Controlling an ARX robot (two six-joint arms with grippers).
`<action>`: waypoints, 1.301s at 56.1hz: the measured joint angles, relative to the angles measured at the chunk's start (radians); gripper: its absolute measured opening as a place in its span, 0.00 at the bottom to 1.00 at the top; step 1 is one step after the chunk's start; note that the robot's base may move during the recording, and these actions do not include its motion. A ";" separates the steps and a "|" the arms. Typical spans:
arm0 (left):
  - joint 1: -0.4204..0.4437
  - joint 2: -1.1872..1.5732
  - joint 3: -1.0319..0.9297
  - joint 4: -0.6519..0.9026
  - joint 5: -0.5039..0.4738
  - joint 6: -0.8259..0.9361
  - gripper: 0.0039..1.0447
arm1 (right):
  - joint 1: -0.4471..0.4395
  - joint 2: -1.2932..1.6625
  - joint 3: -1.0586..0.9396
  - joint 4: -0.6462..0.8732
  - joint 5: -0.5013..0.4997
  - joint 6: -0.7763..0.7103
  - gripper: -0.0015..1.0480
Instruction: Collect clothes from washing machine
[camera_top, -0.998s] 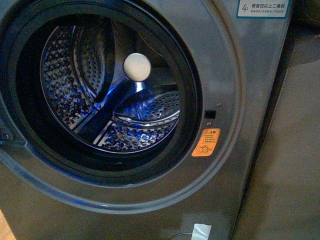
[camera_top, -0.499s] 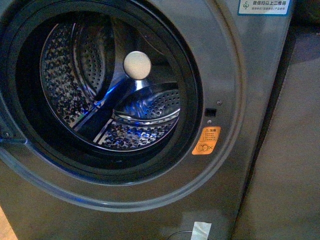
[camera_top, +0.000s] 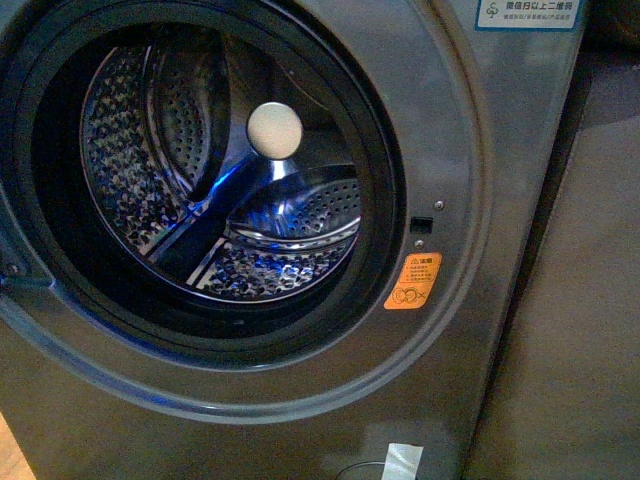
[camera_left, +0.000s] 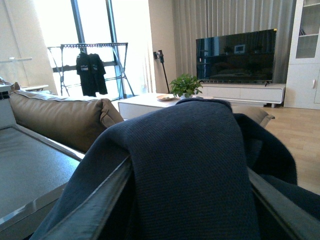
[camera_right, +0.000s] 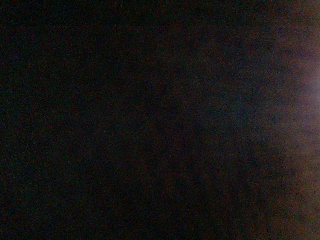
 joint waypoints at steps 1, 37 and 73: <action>0.000 0.000 0.001 0.000 0.000 0.000 0.58 | -0.010 -0.004 0.000 0.007 0.002 -0.001 0.11; 0.000 0.000 0.006 0.000 0.001 0.000 0.94 | -0.705 -0.159 0.010 -0.213 -0.291 0.262 0.11; -0.001 0.000 0.006 0.000 0.001 0.000 0.94 | -1.381 0.183 -0.235 -0.465 -0.631 0.238 0.11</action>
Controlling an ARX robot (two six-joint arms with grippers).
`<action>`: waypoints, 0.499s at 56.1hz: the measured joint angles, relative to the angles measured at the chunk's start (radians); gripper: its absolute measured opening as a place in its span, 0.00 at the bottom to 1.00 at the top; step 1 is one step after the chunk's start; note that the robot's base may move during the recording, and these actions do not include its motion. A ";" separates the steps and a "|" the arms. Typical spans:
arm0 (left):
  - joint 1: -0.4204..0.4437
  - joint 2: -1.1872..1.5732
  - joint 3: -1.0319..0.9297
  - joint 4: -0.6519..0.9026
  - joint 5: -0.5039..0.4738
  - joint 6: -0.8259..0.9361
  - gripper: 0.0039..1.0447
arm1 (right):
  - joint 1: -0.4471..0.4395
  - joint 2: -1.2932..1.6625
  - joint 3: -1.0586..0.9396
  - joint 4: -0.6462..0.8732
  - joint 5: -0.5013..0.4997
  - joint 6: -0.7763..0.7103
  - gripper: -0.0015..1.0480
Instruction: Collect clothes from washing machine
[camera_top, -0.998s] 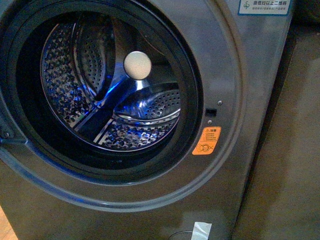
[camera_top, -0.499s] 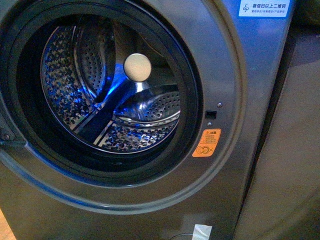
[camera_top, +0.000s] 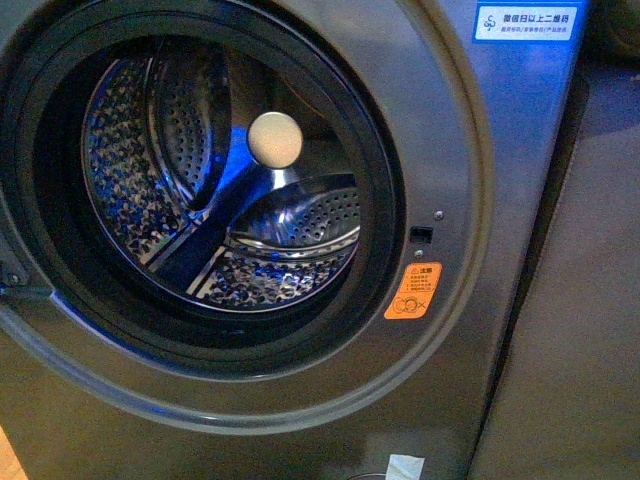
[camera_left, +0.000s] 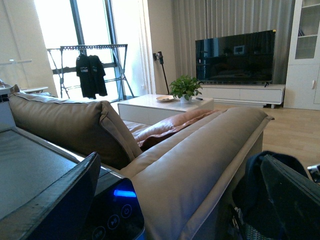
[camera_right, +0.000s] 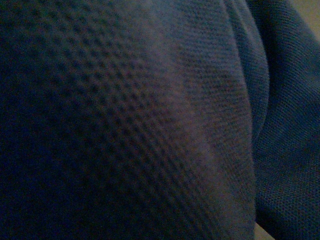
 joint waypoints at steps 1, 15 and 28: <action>0.000 0.000 0.000 0.000 0.000 0.000 0.94 | -0.003 0.027 0.000 -0.023 0.001 -0.007 0.11; 0.000 0.000 0.000 0.000 0.000 0.000 0.94 | -0.007 0.283 0.010 -0.147 0.047 0.040 0.47; 0.000 0.000 0.000 0.000 0.000 0.000 0.94 | -0.007 0.315 0.021 -0.162 0.035 0.109 0.86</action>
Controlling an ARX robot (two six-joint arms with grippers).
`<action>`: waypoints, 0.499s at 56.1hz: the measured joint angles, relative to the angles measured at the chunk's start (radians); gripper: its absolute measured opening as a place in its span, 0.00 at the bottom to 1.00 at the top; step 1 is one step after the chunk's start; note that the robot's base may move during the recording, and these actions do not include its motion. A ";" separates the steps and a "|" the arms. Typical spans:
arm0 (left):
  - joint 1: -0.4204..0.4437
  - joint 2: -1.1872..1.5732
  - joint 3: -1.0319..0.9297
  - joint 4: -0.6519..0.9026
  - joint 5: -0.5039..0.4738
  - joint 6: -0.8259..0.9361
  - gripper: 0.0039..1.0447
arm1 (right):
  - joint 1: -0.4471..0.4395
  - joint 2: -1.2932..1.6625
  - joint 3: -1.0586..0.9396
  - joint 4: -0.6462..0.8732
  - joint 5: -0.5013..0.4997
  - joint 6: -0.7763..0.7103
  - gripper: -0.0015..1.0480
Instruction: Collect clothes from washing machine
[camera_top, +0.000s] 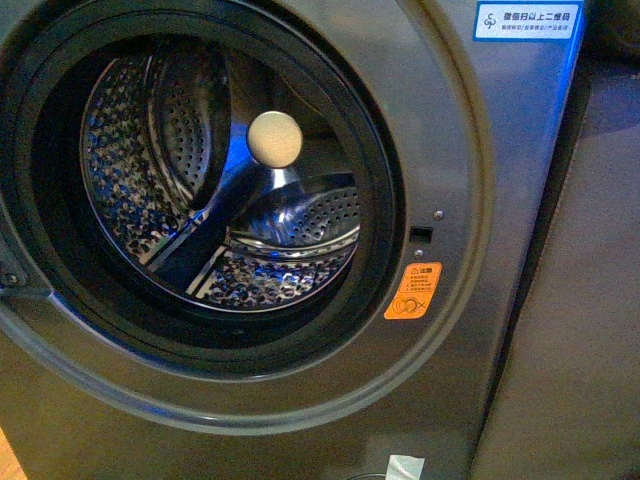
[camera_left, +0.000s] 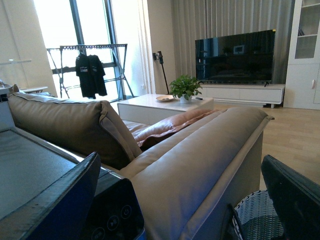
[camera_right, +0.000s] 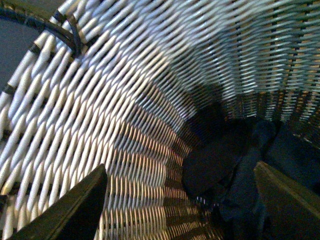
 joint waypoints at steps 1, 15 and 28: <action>0.000 0.000 0.000 0.000 0.000 0.000 0.94 | 0.000 -0.005 0.000 0.010 -0.001 0.003 0.89; 0.000 0.000 0.001 0.000 0.000 0.000 0.94 | 0.019 -0.264 0.027 0.097 -0.050 0.117 0.93; 0.000 0.000 0.001 0.000 0.000 0.000 0.94 | 0.152 -0.500 0.171 0.104 -0.018 0.230 0.93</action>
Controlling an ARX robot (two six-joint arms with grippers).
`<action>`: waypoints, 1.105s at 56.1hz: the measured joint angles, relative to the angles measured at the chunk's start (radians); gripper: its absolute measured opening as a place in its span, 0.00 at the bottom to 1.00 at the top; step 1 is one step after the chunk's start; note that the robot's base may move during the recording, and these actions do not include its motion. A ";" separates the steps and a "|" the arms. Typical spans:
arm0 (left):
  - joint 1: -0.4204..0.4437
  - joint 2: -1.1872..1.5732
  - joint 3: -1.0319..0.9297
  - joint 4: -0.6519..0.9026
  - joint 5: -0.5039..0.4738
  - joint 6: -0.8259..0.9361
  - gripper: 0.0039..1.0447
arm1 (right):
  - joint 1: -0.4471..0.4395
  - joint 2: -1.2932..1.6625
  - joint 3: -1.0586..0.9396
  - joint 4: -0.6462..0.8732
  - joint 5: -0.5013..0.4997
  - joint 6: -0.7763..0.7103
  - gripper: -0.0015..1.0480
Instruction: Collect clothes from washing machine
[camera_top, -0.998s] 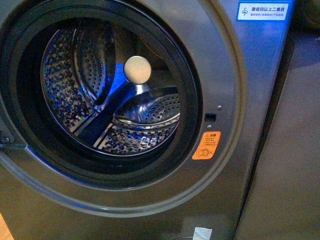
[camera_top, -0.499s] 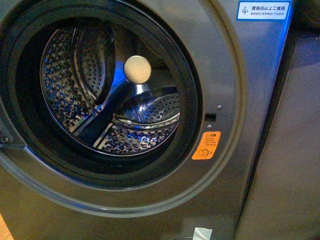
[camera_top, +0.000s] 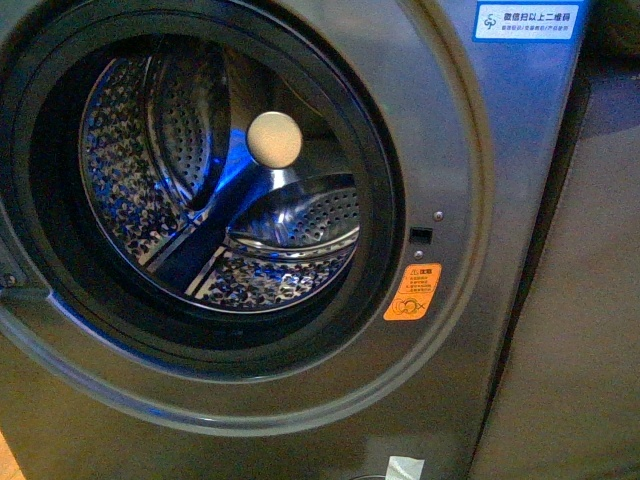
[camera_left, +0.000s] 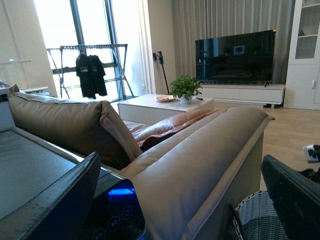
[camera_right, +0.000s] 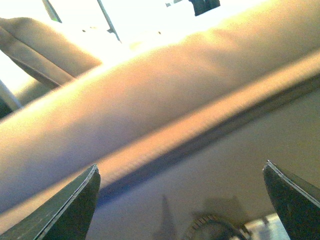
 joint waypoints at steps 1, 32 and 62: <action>0.000 0.000 0.000 0.000 0.000 0.000 0.94 | 0.009 -0.011 0.002 0.000 0.005 0.005 0.93; -0.001 0.000 0.000 0.000 0.002 0.000 0.94 | 1.091 -0.871 -0.627 -0.401 0.780 -0.397 0.52; 0.029 0.064 0.213 -0.352 -0.198 -0.012 0.94 | 0.948 -1.057 -0.843 -0.354 0.641 -0.417 0.02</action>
